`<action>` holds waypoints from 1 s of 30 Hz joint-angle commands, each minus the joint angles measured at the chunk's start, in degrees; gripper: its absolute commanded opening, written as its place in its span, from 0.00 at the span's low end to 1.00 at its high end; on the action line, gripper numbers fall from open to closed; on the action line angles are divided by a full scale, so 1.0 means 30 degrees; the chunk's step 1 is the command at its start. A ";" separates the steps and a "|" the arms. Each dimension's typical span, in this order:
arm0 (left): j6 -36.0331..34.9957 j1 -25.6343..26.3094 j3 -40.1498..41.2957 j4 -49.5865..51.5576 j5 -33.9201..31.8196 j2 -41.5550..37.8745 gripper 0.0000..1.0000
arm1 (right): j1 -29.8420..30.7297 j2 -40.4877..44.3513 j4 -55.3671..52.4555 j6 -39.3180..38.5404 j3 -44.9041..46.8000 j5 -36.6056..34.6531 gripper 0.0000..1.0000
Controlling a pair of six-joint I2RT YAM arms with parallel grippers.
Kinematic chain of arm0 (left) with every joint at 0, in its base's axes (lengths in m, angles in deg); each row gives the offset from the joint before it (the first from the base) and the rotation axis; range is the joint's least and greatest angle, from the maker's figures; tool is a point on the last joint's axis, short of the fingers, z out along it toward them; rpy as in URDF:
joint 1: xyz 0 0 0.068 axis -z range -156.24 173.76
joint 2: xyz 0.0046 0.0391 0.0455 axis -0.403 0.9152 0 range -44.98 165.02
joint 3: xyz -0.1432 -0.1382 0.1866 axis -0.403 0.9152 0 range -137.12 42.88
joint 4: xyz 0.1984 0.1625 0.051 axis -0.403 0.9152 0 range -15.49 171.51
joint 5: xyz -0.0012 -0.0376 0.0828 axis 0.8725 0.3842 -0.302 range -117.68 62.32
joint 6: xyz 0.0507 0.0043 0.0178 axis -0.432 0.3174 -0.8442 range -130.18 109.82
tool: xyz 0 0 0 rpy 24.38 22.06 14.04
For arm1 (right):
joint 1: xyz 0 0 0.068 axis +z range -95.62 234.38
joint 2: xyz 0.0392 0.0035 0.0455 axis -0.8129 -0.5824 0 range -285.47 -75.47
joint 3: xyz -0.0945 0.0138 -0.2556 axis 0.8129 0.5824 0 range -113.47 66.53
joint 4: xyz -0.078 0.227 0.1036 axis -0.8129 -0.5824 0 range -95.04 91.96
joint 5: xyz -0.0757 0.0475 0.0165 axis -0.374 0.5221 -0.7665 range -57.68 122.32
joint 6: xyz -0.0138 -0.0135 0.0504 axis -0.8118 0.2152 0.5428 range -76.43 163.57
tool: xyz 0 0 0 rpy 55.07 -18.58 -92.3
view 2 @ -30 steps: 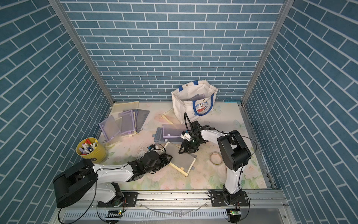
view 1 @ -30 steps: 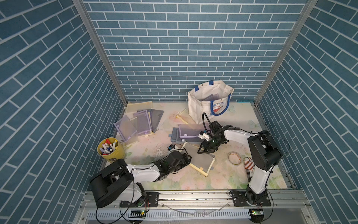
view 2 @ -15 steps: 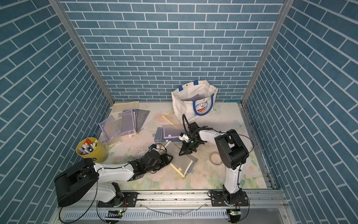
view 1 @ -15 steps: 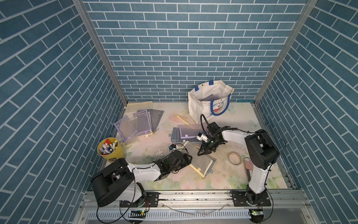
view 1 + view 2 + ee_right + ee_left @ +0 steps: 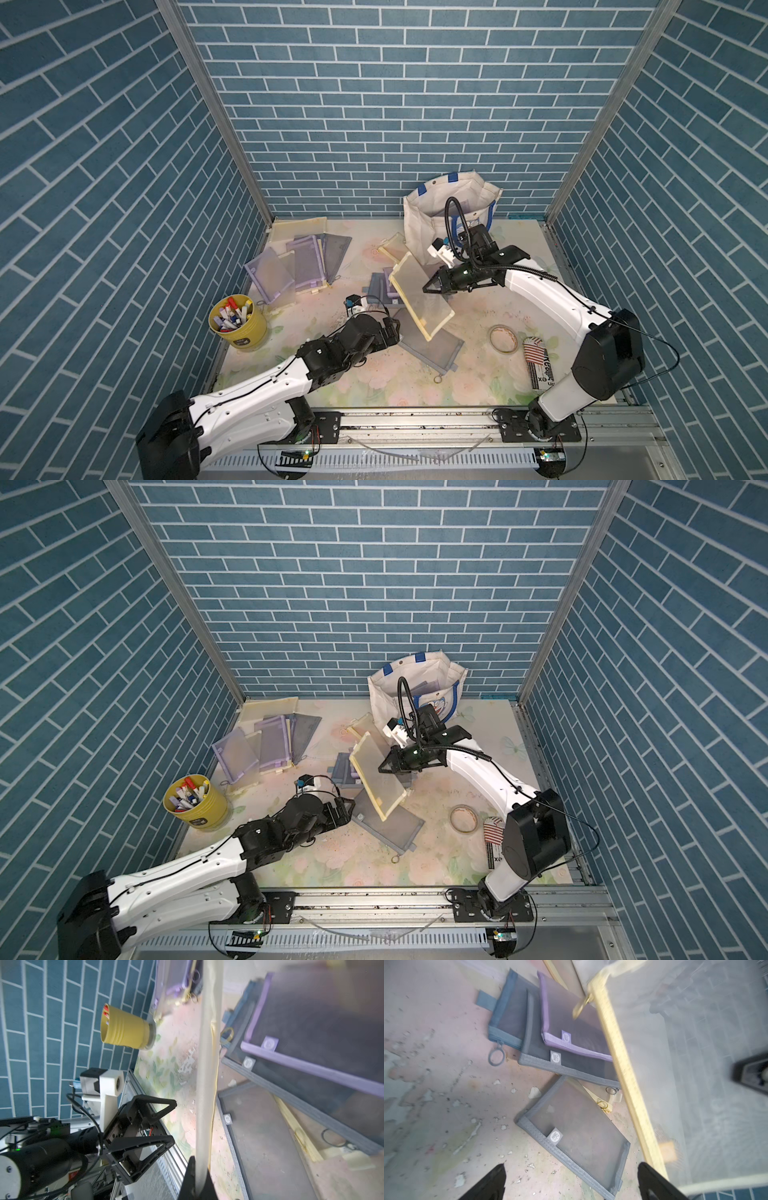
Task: Put the pencil pouch into the canvas bag
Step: Pick up the pencil pouch, then place the pencil pouch in the canvas bag.
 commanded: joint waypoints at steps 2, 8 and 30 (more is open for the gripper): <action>-0.2401 0.0018 -0.1202 0.3352 -0.1501 -0.0631 0.99 | -0.0139 0.0363 0.0011 0.2019 -0.2216 -0.1953 0.00; -0.3159 -0.0166 -0.2867 0.5410 -0.0897 -0.0402 0.99 | -0.0695 -0.0124 0.0113 0.3991 -0.5481 -0.5015 0.00; -0.3735 -0.0151 -0.6367 0.8246 -0.1100 -0.0361 0.99 | -0.4032 -0.8410 0.1613 1.3682 -1.9306 -1.6175 0.00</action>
